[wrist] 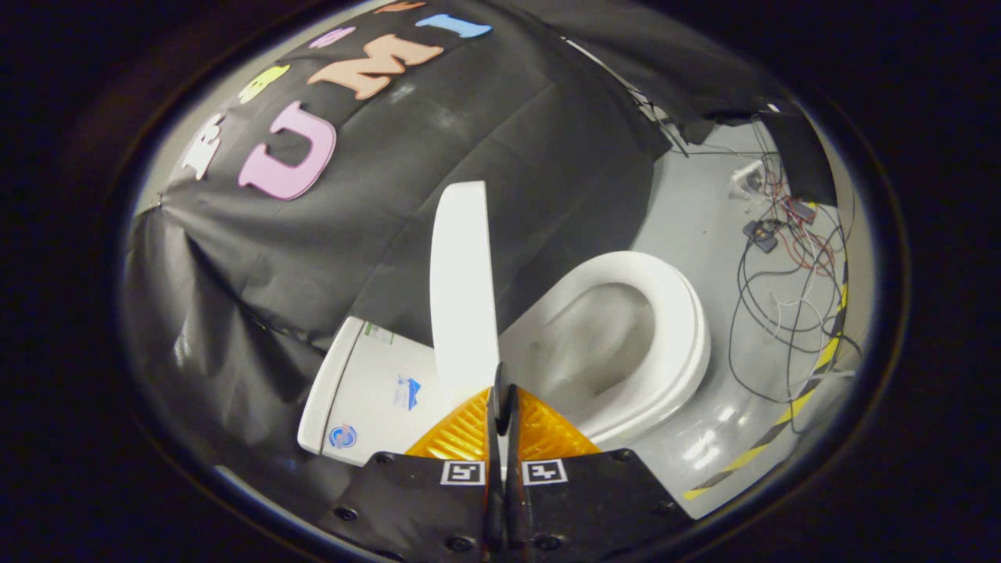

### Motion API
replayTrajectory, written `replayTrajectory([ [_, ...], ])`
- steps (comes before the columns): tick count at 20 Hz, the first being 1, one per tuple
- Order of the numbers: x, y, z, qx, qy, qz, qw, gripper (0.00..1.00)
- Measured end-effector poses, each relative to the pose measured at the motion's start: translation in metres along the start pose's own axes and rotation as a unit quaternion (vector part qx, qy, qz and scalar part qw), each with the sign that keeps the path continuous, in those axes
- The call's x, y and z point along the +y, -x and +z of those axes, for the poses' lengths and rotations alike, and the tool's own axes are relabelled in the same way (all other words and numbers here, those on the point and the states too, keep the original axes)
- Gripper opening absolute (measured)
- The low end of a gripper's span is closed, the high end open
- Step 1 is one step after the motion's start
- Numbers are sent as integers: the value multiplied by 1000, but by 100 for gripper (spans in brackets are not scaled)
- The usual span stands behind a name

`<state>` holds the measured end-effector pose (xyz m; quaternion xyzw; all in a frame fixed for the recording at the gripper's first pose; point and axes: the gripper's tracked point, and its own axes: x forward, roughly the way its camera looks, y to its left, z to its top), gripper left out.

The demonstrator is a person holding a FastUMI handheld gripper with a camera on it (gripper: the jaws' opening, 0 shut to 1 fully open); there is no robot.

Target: Open the toilet lid.

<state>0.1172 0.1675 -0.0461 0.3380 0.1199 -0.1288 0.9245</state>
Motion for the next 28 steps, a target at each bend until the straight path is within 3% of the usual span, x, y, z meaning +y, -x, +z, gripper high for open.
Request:
replayTrajectory([
  [28, 96, 6, -11, -21, 147, -5, 989, 4],
])
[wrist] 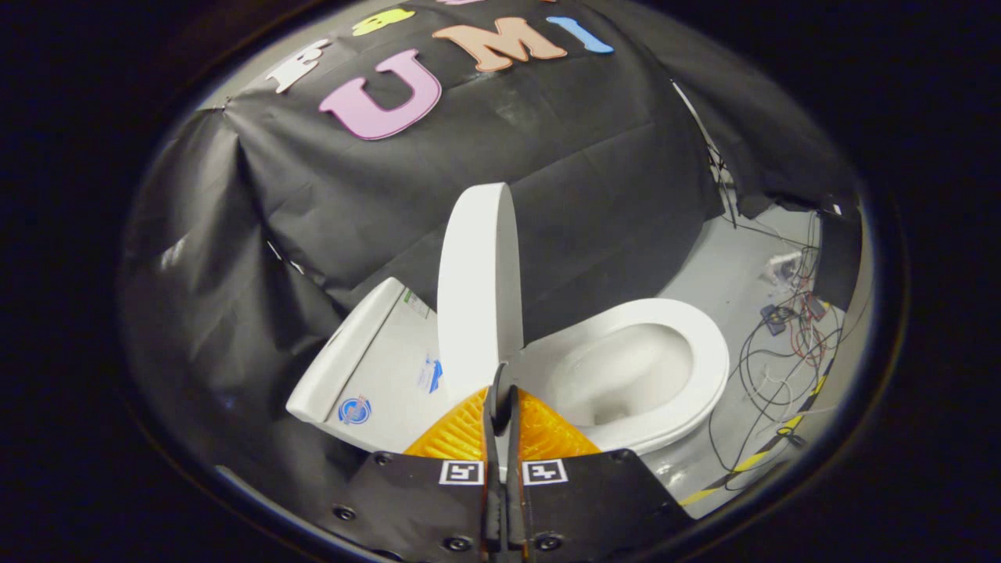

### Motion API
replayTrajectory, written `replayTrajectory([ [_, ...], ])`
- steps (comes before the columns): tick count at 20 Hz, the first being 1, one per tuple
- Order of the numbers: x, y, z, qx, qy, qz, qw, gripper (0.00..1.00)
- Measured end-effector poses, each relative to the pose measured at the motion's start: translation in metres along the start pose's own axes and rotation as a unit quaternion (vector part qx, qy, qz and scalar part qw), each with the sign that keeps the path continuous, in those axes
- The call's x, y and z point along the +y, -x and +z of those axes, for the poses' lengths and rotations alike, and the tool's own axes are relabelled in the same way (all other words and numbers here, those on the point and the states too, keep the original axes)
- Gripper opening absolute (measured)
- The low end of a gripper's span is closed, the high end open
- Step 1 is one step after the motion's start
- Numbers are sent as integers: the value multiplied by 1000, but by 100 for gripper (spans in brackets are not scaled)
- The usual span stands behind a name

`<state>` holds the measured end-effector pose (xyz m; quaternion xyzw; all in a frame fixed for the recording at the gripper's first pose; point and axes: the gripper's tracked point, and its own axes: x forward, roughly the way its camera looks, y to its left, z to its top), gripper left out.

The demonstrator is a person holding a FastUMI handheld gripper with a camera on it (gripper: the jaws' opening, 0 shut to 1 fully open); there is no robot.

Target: Open the toilet lid.

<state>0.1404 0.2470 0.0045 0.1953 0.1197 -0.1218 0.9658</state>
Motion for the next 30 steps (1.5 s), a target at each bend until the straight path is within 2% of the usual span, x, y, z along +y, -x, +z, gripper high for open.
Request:
replayTrajectory([
  [11, 45, -6, 0, -37, 73, -5, 997, 4],
  [21, 68, -11, -2, -71, 124, -33, 989, 4],
  [30, 111, -19, -14, -91, 182, -37, 978, 4],
])
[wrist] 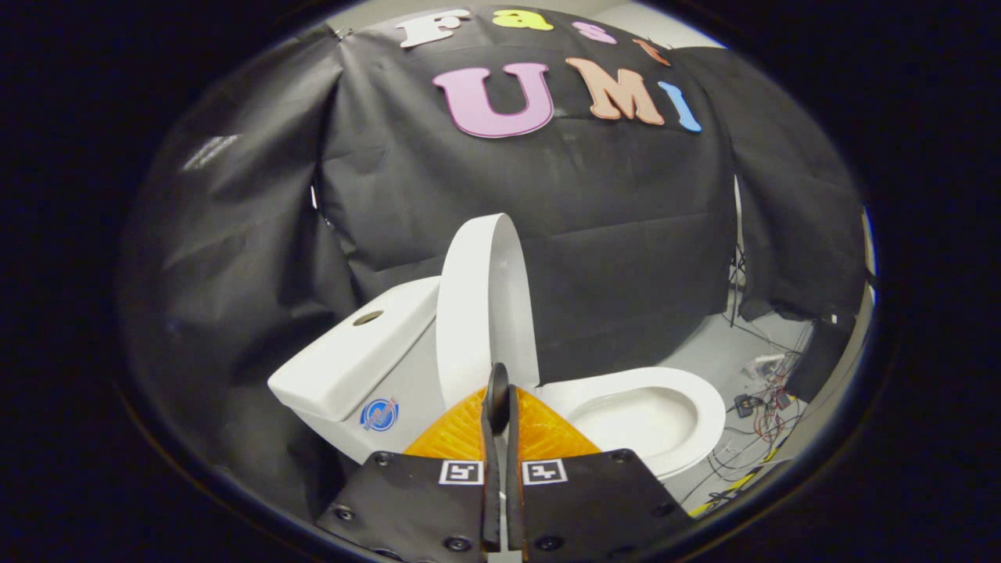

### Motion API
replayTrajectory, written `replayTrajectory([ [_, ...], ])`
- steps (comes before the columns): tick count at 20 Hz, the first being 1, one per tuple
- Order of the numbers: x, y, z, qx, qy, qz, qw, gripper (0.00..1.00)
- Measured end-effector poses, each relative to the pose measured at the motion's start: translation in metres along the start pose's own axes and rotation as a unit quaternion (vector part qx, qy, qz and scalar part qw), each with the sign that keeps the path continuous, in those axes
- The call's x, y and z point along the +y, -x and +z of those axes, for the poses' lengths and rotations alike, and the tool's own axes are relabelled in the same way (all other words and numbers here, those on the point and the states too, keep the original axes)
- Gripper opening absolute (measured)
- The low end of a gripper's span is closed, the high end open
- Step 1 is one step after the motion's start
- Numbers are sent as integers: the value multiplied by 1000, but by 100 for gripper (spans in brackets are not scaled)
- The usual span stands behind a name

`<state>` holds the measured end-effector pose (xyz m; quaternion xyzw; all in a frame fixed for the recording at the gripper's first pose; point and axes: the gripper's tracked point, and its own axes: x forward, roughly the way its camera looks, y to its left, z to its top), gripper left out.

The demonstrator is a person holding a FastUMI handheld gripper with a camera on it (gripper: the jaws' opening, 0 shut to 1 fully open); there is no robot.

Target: Open the toilet lid.

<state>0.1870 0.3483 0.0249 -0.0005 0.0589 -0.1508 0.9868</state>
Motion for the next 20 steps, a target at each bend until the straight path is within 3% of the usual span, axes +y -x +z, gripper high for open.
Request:
replayTrajectory([
  [14, 56, -8, -9, -27, 61, 2, 998, 4],
  [20, 72, -8, -10, -57, 92, -36, 993, 4],
])
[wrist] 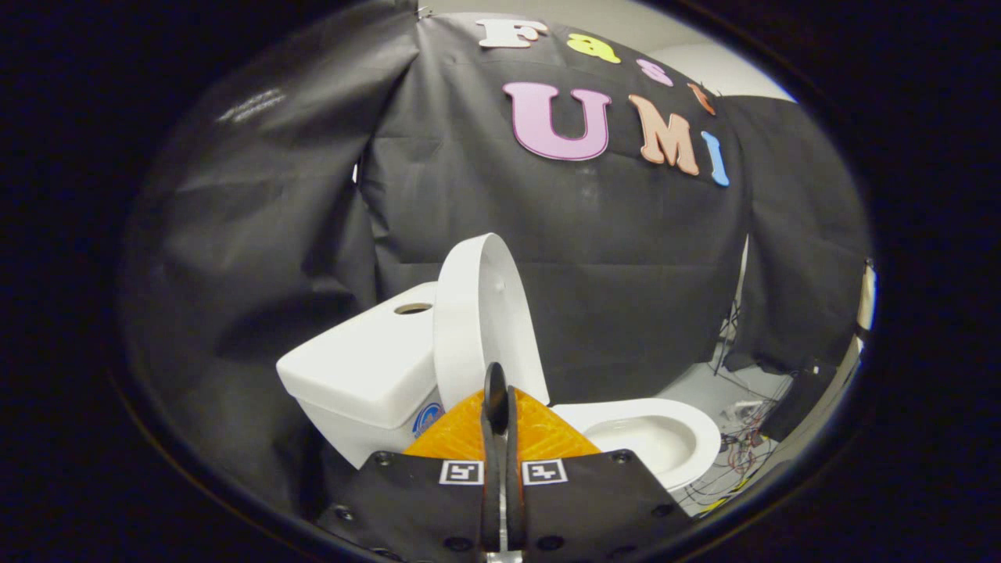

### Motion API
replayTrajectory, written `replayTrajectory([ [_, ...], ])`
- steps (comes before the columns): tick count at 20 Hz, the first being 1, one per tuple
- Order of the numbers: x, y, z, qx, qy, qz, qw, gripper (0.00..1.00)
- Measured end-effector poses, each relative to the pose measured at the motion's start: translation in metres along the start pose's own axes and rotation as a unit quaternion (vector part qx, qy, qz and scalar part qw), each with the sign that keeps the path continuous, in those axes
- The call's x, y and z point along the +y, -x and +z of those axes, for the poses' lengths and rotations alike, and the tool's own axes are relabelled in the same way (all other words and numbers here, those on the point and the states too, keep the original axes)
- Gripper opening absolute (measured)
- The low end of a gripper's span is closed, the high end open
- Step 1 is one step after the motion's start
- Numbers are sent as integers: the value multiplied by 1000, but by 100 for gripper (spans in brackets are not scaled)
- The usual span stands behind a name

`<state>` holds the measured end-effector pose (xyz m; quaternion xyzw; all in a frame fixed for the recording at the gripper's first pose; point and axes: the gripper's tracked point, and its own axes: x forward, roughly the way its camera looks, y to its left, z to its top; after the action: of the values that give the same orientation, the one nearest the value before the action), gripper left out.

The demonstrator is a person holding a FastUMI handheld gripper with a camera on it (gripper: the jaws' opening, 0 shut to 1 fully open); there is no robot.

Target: Open the toilet lid.

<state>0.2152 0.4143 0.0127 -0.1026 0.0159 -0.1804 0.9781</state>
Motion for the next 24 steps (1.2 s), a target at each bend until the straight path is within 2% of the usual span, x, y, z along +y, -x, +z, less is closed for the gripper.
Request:
replayTrajectory([
  [3, 3, 0, -1, 1, 13, -20, 1000, 4],
  [6, 10, 0, 2, -1, 33, -15, 999, 10],
  [11, 27, 4, 6, -9, 41, 12, 999, 48],
  [14, 33, 11, 2, 9, 57, 48, 997, 71],
  [17, 37, 27, 7, 4, 32, 84, 996, 93],
  [20, 34, 40, 13, 1, 40, 97, 994, 96],
  [24, 23, 51, 9, 39, 106, 110, 987, 96],
])
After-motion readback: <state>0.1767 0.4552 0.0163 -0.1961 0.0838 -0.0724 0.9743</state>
